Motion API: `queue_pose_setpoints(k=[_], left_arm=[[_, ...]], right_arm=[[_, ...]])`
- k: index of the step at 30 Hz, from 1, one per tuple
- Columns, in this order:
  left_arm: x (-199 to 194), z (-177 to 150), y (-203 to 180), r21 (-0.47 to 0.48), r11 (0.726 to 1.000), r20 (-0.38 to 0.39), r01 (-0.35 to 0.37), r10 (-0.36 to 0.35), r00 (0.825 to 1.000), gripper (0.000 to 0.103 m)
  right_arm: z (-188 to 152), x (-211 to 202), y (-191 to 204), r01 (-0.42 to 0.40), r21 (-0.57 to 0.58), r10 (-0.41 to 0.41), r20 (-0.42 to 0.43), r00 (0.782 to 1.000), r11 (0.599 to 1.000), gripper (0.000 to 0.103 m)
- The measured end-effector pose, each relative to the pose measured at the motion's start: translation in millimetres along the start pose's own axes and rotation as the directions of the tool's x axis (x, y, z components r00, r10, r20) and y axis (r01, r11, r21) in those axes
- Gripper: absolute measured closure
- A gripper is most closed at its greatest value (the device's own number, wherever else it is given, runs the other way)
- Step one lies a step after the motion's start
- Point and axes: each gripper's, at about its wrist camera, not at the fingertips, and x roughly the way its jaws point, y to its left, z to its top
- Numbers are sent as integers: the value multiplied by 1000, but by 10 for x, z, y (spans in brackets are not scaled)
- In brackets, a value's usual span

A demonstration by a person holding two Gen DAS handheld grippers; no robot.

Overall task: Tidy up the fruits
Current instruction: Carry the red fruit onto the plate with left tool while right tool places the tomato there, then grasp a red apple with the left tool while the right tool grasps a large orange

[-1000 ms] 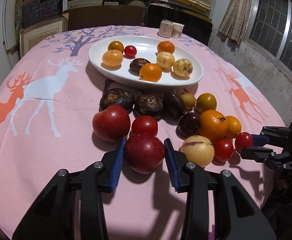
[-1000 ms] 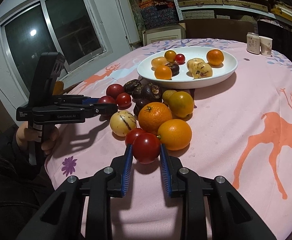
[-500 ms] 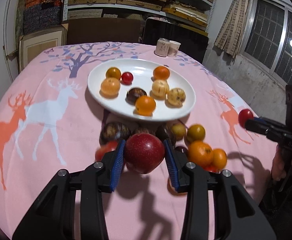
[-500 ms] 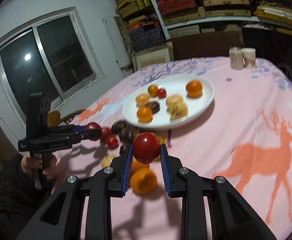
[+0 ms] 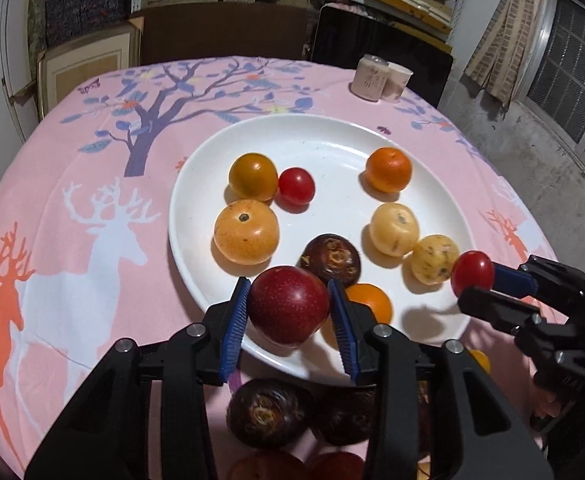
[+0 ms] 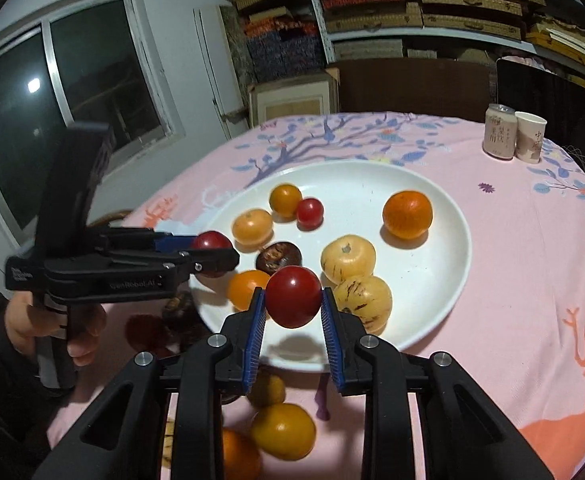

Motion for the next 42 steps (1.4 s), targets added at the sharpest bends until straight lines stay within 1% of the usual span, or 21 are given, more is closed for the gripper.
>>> queue_pose_setpoints(k=[1,2,3,4,5,6,9,13,16,19,21,25,26,27,28,29,31,33,35,39,42], left_arm=[[4,6,26,-10,1000,7,16,-16,1000,53],[-16,11,46,-22,999,20,27,-27,999,45],[-58,8,59,-33,999,40,29,-28,999,41],[-113,-8,69,-40,999,63,29,-27,998,34],[-166,-28,77,-45,999,79,30,-27,997,32],[-234,-69,87,-49,998,93,35,-31,995,32],[-435,-236,117,-60,996,99,58,-52,994,32],[-672,-569,139,-44,998,92,45,-40,995,31],[-764,-814,140,-11,1000,75,23,-22,997,29],[-739,-1000,93,29,999,51,-40,38,998,30],[-705,-1056,76,21,999,40,-46,45,998,31],[-612,-1021,48,10,998,44,-63,62,997,42],[-593,-1010,55,0,998,45,-62,62,997,43],[-577,-989,78,-19,999,39,-51,52,998,45],[-560,-964,101,-33,999,35,-37,38,999,49],[-538,-950,120,-46,999,27,-27,28,999,50],[-505,-951,193,-86,996,11,20,-20,1000,50],[-493,-976,269,-128,990,0,66,-66,998,48],[-520,-1005,319,-158,983,1,92,-93,996,48],[-592,-1059,401,-217,969,31,115,-111,993,48],[-667,-1070,518,-274,954,81,118,-99,992,49]], right_arm=[[7,34,0,-5,-3,5,-11,1000,1000,55],[11,33,-4,-11,1,11,-5,1000,1000,51],[4,10,-6,-15,4,15,14,1000,1000,50],[-4,-18,-13,-22,8,21,26,999,1000,50],[-23,-54,-33,-30,19,29,39,999,999,50],[-48,-91,-60,-38,34,36,49,998,999,50],[-174,-220,-173,-86,93,81,59,995,992,50],[-403,-394,-288,-126,165,117,63,991,978,46],[-563,-512,-295,-136,183,125,71,990,974,46],[-690,-625,-299,-155,209,139,89,986,966,46],[-756,-673,-310,-165,222,147,99,984,961,46],[-847,-738,-249,-130,196,111,104,988,972,46],[-863,-754,-217,-125,181,107,106,989,976,46],[-877,-766,-185,-126,169,109,103,989,978,46],[-889,-772,-171,-128,163,112,101,989,978,46],[-898,-776,-163,-133,158,118,99,988,978,46],[-906,-781,-154,-137,153,124,93,988,979,46],[-915,-784,-138,-145,145,134,85,987,979,46],[-926,-795,-107,-156,128,147,79,986,979,46],[-922,-793,-101,-166,128,158,74,985,978,46],[-922,-788,-116,-175,137,166,74,983,975,46]])
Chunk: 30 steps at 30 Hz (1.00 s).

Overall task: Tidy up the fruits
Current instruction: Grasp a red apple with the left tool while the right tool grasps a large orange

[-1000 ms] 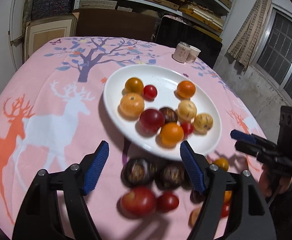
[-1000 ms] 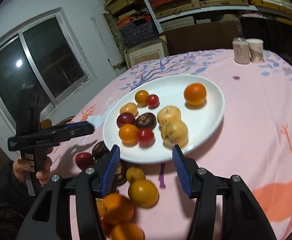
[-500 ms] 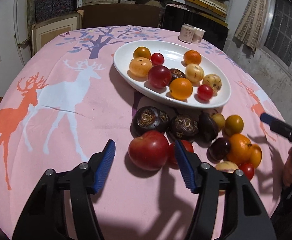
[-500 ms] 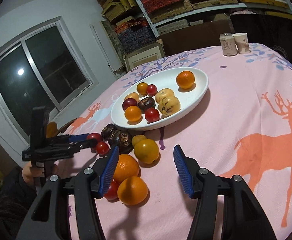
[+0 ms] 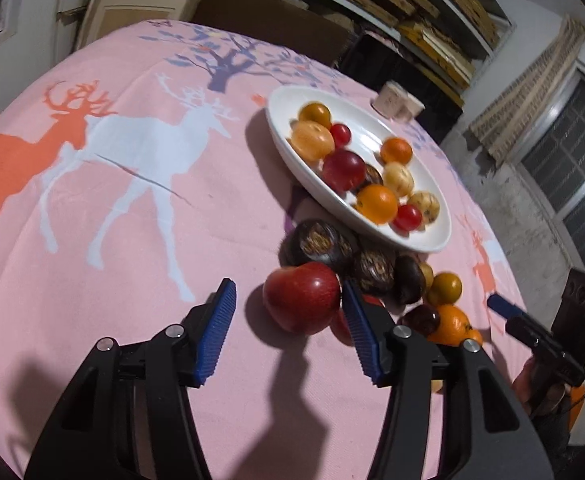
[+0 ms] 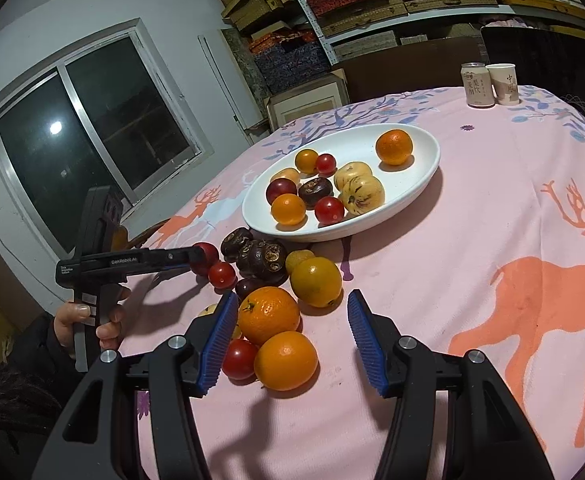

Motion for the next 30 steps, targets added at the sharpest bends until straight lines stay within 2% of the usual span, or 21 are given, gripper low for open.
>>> queue_pose_setpoints(k=[2,6,8,10,12,13,14,19,22,24,26,30], left_arm=[[92,13,-18,3,1000,-39,-1,2,999,46],[187,-44,-340,167,978,-32,-122,129,991,46],[187,-44,-377,180,963,-6,-198,203,979,34],[213,-30,-374,176,958,-13,-227,233,972,33],[222,-20,-358,174,962,-25,-210,218,976,36],[209,-20,-337,162,972,-29,-169,175,984,46],[195,-23,-315,156,980,-32,-123,130,991,62],[99,-79,-424,207,976,14,-73,72,997,63],[-64,-84,-381,177,982,97,-67,50,994,63],[-146,-85,-342,152,985,141,-77,55,988,63],[-169,-91,-349,151,985,158,-84,60,986,63],[-171,-86,-393,173,981,158,-92,65,985,62]], right_arm=[[-3,8,1,-5,-1,5,-3,1000,1000,46],[9,19,-5,-6,4,6,-7,1000,1000,46],[10,19,-15,-4,8,4,-4,1000,1000,45],[10,18,-17,0,10,0,-2,1000,1000,45],[7,19,-9,3,7,-3,-3,1000,1000,45],[6,20,-5,4,5,-4,-4,1000,1000,45],[4,18,4,3,0,-3,-4,1000,1000,45],[-29,-12,89,-31,-49,31,-5,999,998,45],[-113,57,256,-10,-143,0,-70,998,990,45],[-178,89,349,33,-197,-51,-87,995,980,45],[-196,137,354,98,-201,-120,-100,988,975,46],[-189,263,296,135,-175,-164,-164,973,975,48]])
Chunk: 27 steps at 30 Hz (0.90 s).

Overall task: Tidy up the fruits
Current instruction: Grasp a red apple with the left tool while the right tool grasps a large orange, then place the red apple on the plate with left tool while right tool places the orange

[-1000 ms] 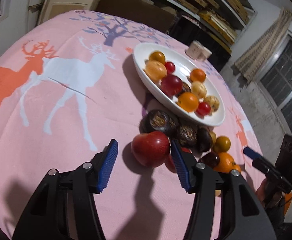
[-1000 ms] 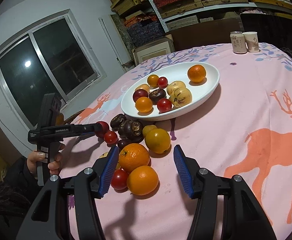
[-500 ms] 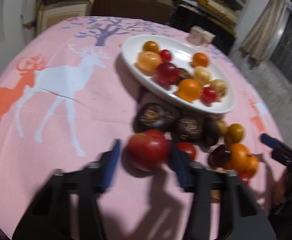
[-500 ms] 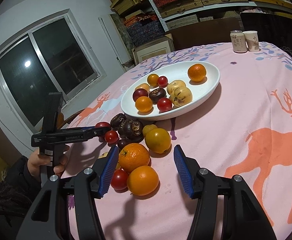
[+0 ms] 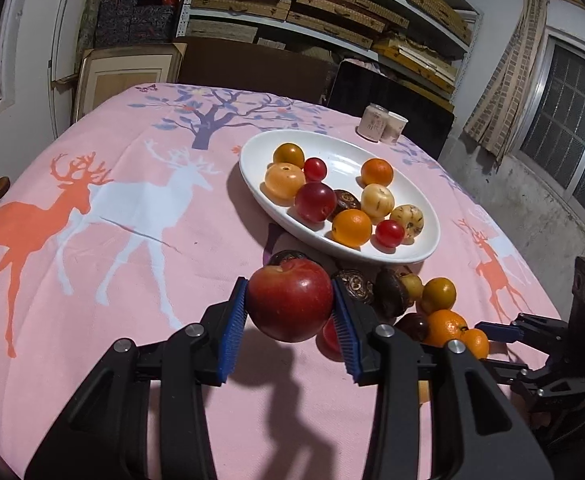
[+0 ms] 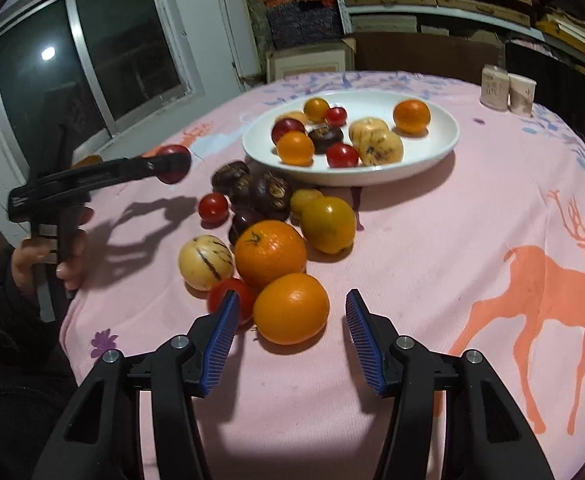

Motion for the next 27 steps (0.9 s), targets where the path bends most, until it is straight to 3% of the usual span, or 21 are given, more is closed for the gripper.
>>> queue_pose_setpoints(k=[3,4,11,27], left_arm=[[-4,-4,15,-2,1000,-5,2,-2,1000,62],[-1,-6,13,-2,1000,-6,2,-2,1000,62],[26,-12,5,0,1000,-17,-6,6,1000,62],[108,-20,-118,71,993,-53,-90,94,994,62]], right_arm=[[30,74,-79,-17,53,18,-30,999,998,52],[29,81,-97,-40,61,42,-32,999,997,63],[-19,6,-52,-91,31,91,1,996,995,63],[-20,-146,-235,-76,142,64,90,994,987,63]])
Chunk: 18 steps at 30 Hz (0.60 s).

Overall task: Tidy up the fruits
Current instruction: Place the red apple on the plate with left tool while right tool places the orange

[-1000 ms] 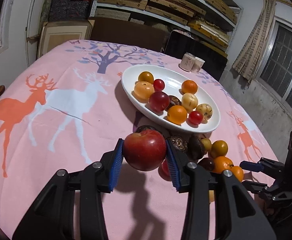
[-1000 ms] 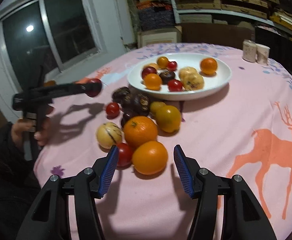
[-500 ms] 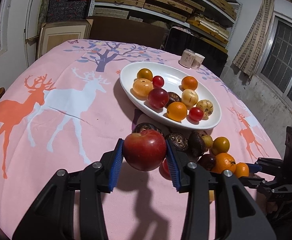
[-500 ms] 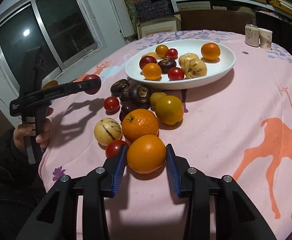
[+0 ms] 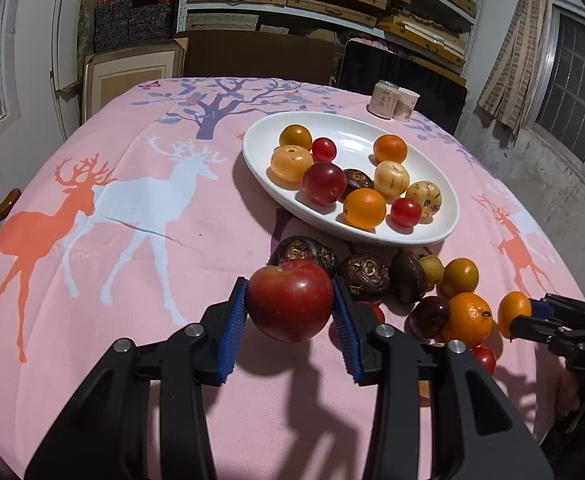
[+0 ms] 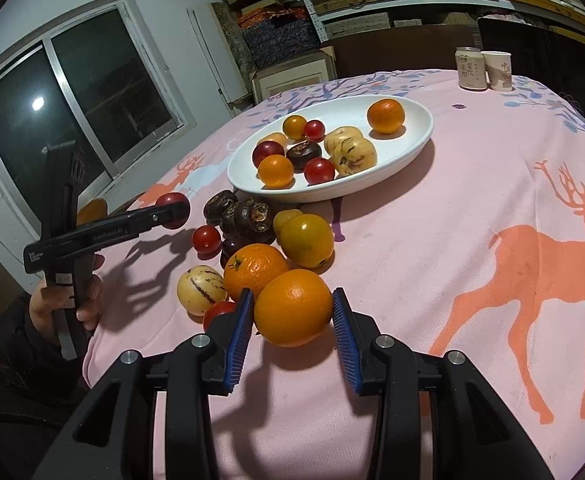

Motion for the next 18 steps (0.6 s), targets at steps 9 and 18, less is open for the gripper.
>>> queue_pose_setpoints(k=[9,18], left_arm=[[-170,83,-121,67,997,28,-35,33,999,62],[-306,809,-441,165,986,86,5,-19,996,62]], right_arm=[[123,-129,-21,22,9,-23,40,999,1000,63],[849,-302,-47,107,-30,-103,126,987,994,63]])
